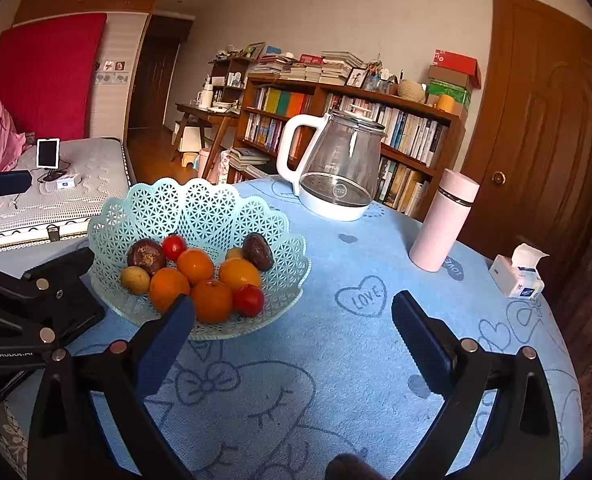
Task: Organize fruits
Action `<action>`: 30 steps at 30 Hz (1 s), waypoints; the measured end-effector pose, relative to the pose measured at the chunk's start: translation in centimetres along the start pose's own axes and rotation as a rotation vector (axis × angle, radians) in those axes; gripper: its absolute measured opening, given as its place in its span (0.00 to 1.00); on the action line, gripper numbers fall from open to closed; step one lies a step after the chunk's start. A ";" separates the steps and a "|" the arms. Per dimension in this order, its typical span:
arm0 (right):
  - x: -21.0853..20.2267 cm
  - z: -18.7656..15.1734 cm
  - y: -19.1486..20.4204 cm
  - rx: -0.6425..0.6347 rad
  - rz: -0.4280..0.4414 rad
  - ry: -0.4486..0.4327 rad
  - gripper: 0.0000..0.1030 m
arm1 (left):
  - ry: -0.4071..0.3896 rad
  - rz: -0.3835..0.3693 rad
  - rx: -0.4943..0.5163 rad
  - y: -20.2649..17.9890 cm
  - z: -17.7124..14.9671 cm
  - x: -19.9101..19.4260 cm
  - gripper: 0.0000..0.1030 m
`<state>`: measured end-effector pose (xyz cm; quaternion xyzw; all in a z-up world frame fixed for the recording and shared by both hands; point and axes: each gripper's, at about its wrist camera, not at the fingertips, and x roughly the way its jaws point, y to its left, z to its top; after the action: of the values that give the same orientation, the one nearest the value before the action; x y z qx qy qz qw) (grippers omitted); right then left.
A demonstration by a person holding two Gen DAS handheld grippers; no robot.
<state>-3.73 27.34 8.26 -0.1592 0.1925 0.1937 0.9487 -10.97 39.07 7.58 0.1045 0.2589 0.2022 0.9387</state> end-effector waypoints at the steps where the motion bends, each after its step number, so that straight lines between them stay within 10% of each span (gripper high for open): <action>1: 0.0 0.0 0.0 0.003 0.000 -0.002 0.95 | -0.002 0.000 0.001 0.0 0.0 0.0 0.97; 30: 0.0 0.0 0.5 -0.024 0.014 -0.013 0.95 | -0.009 0.025 0.020 0.1 -0.3 0.0 0.97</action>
<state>-3.95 27.73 8.13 -0.1679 0.1849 0.2036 0.9467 -11.17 39.13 7.38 0.1178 0.2553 0.2111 0.9362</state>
